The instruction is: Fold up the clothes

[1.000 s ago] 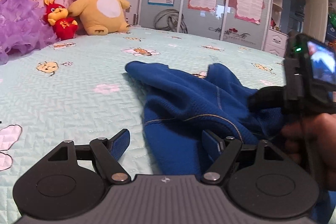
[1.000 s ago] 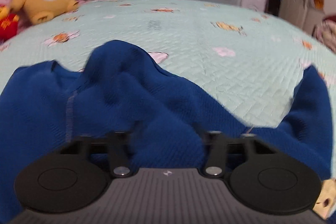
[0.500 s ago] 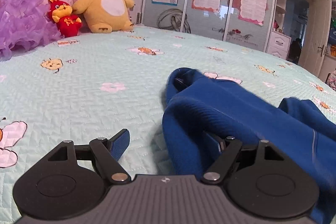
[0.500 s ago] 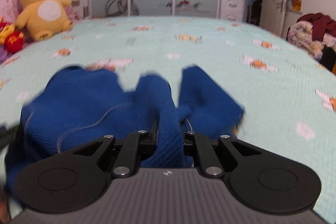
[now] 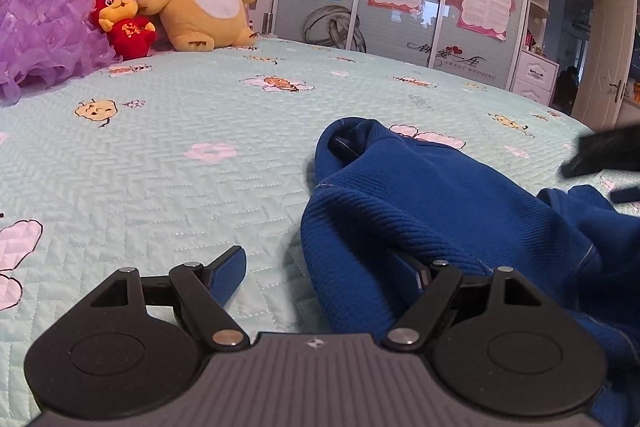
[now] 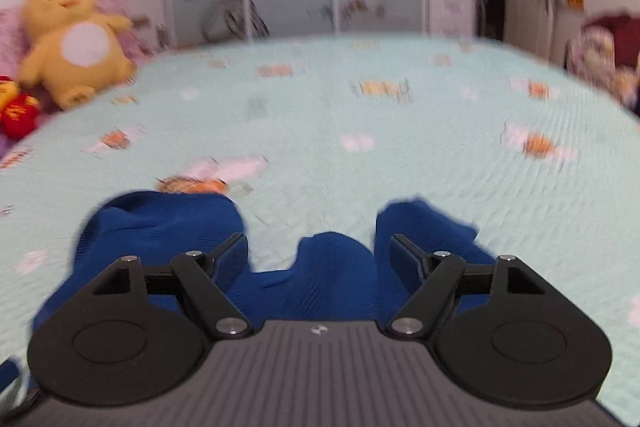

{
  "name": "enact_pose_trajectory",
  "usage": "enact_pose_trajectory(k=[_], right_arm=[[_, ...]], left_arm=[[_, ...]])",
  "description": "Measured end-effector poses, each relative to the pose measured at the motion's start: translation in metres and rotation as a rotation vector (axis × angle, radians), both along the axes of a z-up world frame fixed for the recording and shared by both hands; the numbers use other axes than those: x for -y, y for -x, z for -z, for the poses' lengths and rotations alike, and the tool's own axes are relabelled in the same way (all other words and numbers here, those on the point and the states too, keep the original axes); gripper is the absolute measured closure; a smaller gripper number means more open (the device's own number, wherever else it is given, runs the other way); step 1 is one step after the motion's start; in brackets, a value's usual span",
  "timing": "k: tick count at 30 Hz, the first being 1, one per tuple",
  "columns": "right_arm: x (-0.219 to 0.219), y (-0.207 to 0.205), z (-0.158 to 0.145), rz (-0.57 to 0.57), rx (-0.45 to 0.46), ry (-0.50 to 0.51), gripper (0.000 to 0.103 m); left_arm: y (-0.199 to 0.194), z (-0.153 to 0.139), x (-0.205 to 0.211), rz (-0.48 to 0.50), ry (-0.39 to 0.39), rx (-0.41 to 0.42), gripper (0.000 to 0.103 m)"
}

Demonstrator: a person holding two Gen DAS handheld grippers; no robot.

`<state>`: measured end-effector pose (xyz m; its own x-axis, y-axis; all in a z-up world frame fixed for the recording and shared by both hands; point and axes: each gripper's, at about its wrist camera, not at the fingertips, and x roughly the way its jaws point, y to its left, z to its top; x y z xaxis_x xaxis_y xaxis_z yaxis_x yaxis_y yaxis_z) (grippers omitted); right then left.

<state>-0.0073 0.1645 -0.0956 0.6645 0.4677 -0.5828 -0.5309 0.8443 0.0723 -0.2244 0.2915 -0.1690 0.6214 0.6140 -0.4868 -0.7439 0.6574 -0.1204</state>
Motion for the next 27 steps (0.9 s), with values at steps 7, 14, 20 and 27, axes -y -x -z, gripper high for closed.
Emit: enact_pose_trajectory(k=[7,14,20,27], right_arm=[[-0.013,-0.018,0.041,0.036,-0.187,0.072,0.087],[0.063,-0.019,-0.05,0.177,0.057,-0.141,0.092],[0.163,-0.003,-0.11,0.33,0.235,-0.218,0.088],[0.172,0.043,0.032,0.373,0.018,0.032,0.072]], left_arm=[[-0.003,0.0,0.002,0.002,0.001,-0.008,0.023],[-0.003,-0.002,0.01,0.021,-0.025,0.001,0.022],[-0.004,-0.009,0.029,0.117,-0.081,0.042,0.014],[-0.014,-0.005,0.039,0.189,-0.06,0.016,0.014]])
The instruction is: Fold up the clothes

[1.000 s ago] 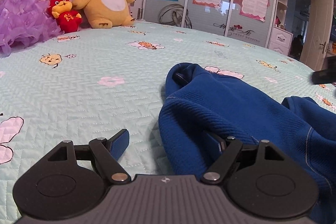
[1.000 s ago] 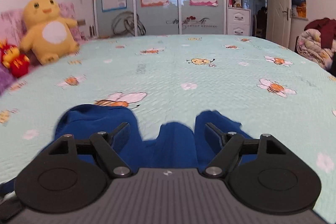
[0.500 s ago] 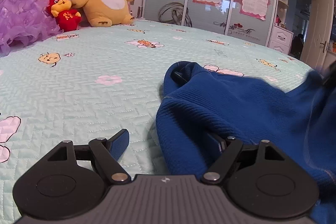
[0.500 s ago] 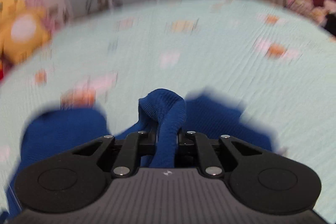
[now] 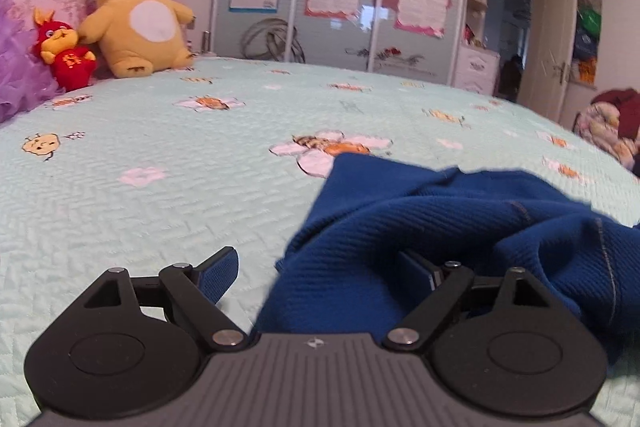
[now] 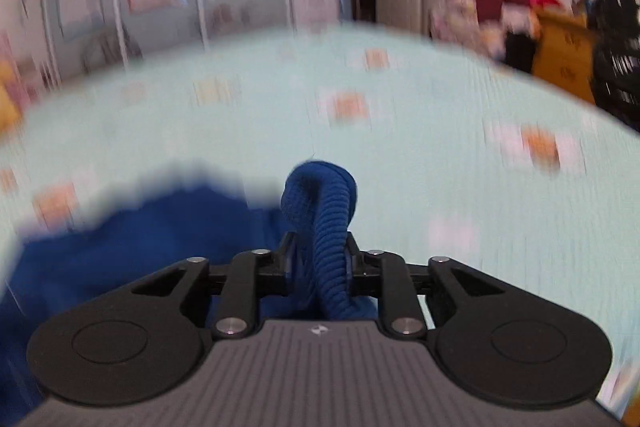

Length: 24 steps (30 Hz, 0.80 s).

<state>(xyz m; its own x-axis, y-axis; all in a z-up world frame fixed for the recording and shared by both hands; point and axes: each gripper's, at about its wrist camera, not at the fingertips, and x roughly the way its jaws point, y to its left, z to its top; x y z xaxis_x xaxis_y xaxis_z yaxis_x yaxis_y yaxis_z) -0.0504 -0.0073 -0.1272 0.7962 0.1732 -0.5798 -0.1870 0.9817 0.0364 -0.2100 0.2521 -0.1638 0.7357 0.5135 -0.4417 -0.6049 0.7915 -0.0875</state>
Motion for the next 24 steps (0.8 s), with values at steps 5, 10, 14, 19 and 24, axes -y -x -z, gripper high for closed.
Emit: enact_pose_trajectory(k=[5,10,14,19,24], right_arm=[[-0.04,0.04,0.049,0.153,0.206,0.227,0.032],[-0.03,0.024,0.053,0.169,0.149,0.157,0.028],[-0.031,0.031,0.056,0.179,0.14,0.14,0.025],[-0.029,0.042,0.054,0.181,0.144,0.146,0.025],[-0.026,0.044,0.052,0.18,0.147,0.149,0.025]], left_arm=[[-0.005,0.002,0.004,0.019,-0.002,-0.015,0.014],[0.001,-0.007,0.007,0.014,-0.019,0.073,0.014],[-0.003,-0.005,0.009,0.045,-0.015,0.052,0.014],[0.003,-0.009,0.014,0.069,-0.026,0.089,0.014],[0.004,-0.012,0.023,0.125,-0.064,0.117,0.014]])
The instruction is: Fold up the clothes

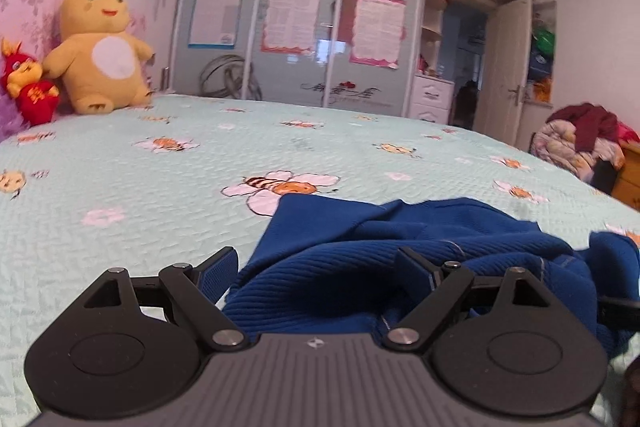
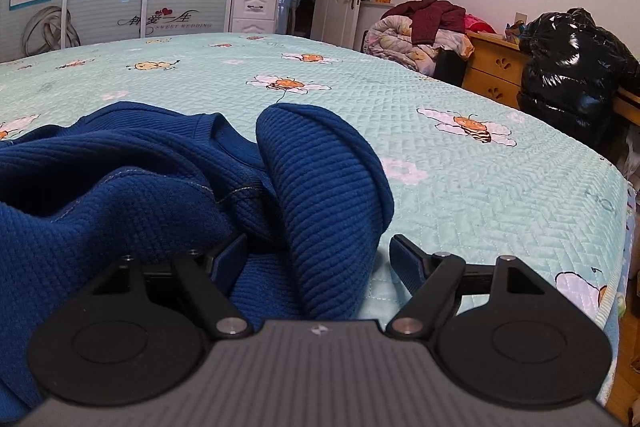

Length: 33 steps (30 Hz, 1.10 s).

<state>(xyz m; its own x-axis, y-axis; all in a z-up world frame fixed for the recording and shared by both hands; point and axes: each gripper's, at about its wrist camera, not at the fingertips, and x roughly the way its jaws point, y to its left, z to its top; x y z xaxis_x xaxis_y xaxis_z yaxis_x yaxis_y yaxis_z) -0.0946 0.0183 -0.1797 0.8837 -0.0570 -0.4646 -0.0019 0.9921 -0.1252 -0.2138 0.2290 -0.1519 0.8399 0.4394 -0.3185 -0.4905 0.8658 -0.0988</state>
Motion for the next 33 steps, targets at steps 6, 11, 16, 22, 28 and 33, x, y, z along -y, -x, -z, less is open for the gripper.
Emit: enact_pose_trajectory(k=[6,11,16,22,28,33], right_arm=[[0.0,-0.001,0.0,0.004,0.003,0.01,0.025],[-0.001,-0.001,0.0,0.006,0.004,0.012,0.025],[0.001,-0.002,0.0,0.006,0.005,0.015,0.024],[0.002,-0.002,0.0,0.006,0.005,0.014,0.024],[0.003,-0.003,0.0,0.006,0.006,0.016,0.024],[0.002,-0.003,0.0,0.007,0.006,0.018,0.024]], left_arm=[[-0.013,0.01,0.0,0.019,0.016,-0.101,0.014],[-0.02,0.017,-0.002,0.029,0.03,-0.174,0.012],[-0.019,0.018,-0.001,0.028,0.025,-0.178,0.012],[-0.017,0.018,0.001,0.022,0.013,-0.162,0.012],[-0.015,0.016,0.001,0.015,-0.005,-0.148,0.012],[-0.016,0.015,0.001,0.015,-0.007,-0.147,0.012]])
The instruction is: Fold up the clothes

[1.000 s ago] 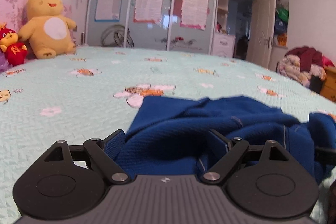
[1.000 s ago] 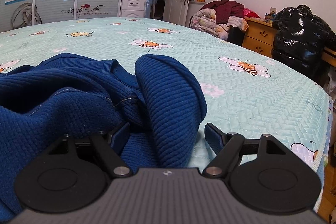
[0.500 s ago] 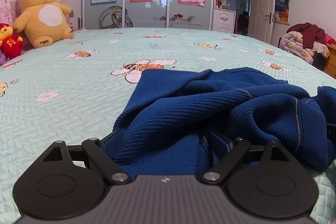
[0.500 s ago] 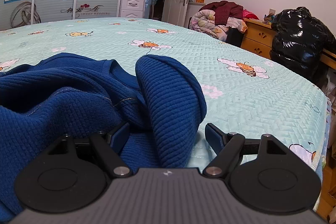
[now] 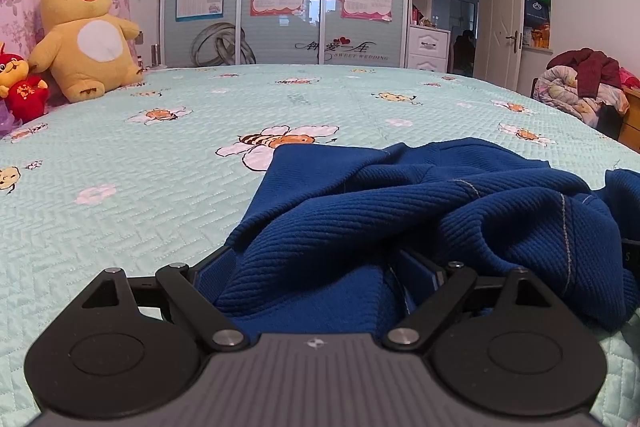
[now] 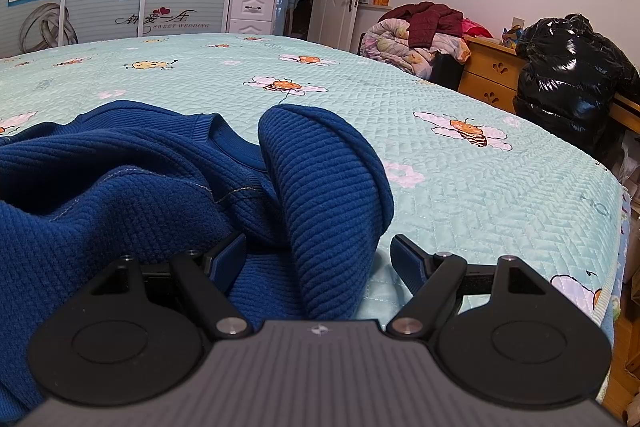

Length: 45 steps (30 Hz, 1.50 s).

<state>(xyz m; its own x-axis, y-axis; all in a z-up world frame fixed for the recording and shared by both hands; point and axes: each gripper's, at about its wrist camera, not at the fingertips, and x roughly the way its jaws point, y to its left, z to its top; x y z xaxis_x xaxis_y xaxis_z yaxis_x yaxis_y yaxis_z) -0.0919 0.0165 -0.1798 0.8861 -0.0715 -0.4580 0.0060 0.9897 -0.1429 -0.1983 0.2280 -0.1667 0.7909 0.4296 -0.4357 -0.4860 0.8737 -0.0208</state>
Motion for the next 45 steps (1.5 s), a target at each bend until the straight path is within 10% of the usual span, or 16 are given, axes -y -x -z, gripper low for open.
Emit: enact_pose_trajectory(k=[45], right_arm=[[-0.0021,-0.0032,0.0003,0.005,0.004,0.02,0.024]], left_arm=[[0.0079,-0.0087,0.0026,0.012,-0.006,0.098,0.012]])
